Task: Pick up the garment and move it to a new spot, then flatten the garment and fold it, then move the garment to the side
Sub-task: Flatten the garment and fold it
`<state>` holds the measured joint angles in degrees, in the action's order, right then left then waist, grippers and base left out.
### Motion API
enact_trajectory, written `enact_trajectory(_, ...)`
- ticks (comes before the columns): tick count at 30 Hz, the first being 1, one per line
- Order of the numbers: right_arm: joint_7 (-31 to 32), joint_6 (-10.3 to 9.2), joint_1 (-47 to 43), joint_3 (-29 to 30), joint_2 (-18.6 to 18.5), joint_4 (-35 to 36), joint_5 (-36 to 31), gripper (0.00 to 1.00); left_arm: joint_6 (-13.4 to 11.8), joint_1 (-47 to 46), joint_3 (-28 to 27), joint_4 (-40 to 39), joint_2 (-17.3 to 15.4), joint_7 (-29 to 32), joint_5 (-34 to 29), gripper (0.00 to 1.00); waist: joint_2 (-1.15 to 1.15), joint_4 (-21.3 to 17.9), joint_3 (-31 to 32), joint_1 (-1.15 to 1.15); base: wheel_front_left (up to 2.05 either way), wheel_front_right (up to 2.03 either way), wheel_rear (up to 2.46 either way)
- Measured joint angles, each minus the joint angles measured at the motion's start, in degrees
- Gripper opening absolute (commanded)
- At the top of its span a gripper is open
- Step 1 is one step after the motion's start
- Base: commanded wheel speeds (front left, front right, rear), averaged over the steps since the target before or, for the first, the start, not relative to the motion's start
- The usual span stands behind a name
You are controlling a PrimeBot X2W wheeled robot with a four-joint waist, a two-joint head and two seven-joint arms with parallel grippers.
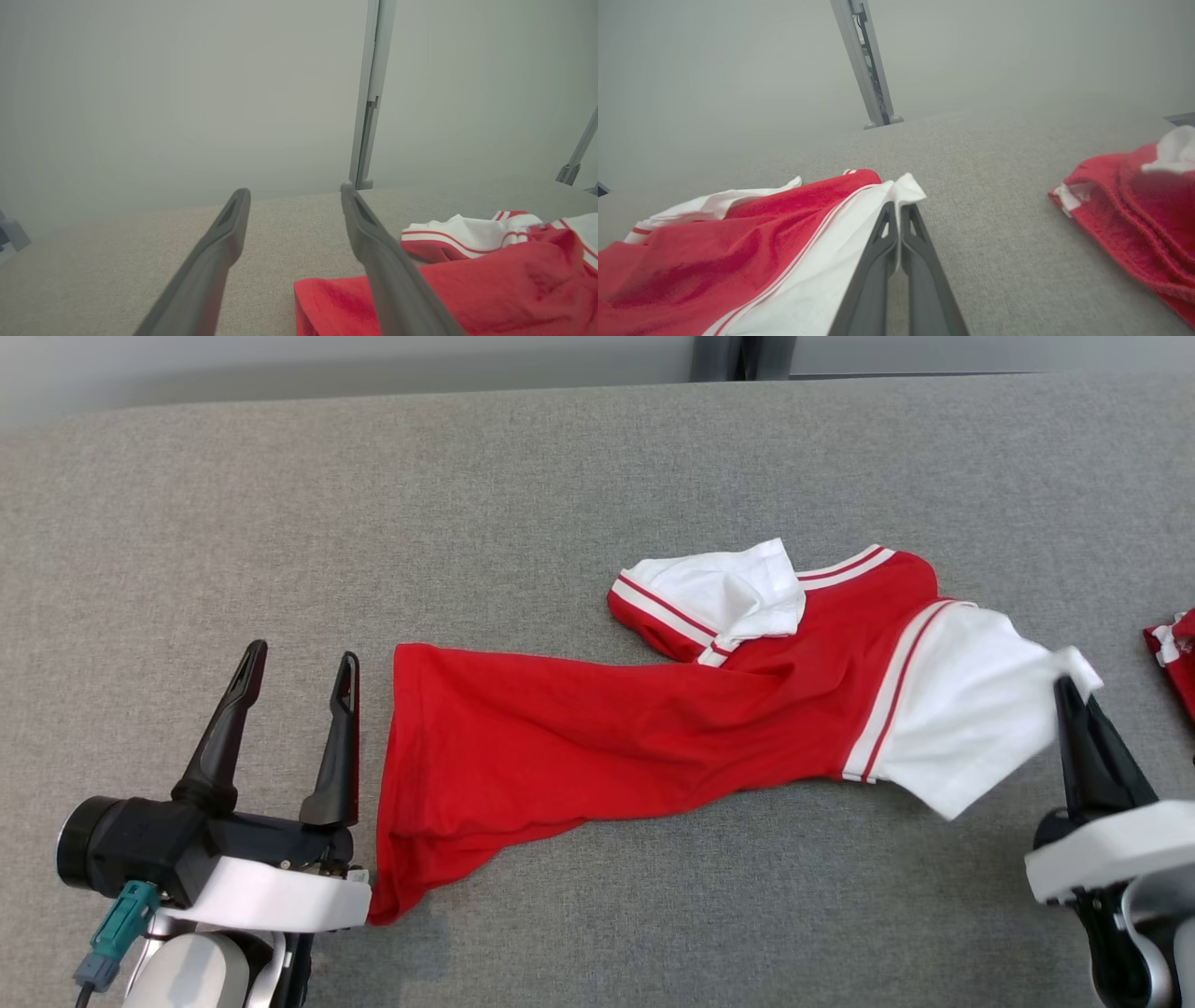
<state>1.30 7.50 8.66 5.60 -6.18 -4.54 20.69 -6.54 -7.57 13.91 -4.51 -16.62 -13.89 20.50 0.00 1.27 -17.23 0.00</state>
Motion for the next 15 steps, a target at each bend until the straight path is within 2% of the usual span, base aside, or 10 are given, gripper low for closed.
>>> enact_trajectory(4, 1.6, -0.01, -3.0, 1.9, 1.8, -0.4, 0.1, 0.0, 0.2, -0.1, 0.2, 0.1, -0.1, 0.1, 0.1, 1.0, 0.0, 0.0, -0.1, 0.0, 0.0, 0.0, 0.0)
enact_trajectory(7, 1.2, -0.01, -3.4, 2.4, 2.6, -3.3, 0.7, 0.0, 0.2, -0.1, 0.3, 0.5, -0.1, 0.1, 0.2, 1.0, 0.0, 0.0, -0.1, 0.0, 0.0, 0.0, 0.0)
enact_trajectory(8, 1.0, -0.01, -3.5, 2.4, 2.5, -4.4, -0.1, 0.31, 0.2, -0.1, 0.4, 0.7, -0.1, 0.1, 0.3, 1.0, 0.0, 0.1, 0.0, 0.0, 0.0, 0.0, 0.0)
enact_trajectory(9, 0.4, -0.01, -3.5, 2.4, 2.6, -5.3, 0.0, 0.88, 0.2, -0.1, 0.3, 0.9, -0.1, 0.3, 0.3, 1.0, 0.0, 0.1, 0.1, 0.0, 0.0, 0.0, 0.0)
enact_trajectory(10, -0.2, -0.01, -3.5, 2.5, 2.8, -5.9, 0.3, 1.0, 0.0, -0.1, 0.3, 1.0, -0.1, 0.3, 0.4, 1.0, 0.0, 0.1, 0.3, 0.0, 0.0, 0.0, 0.0)
enact_trajectory(15, -3.5, -0.01, -3.8, 4.1, 2.9, -6.5, -1.9, 1.0, -1.1, 0.8, -0.4, 1.2, 0.0, 0.8, 1.3, 1.0, 0.0, 0.0, 1.8, 0.0, 0.0, 0.0, 0.0)
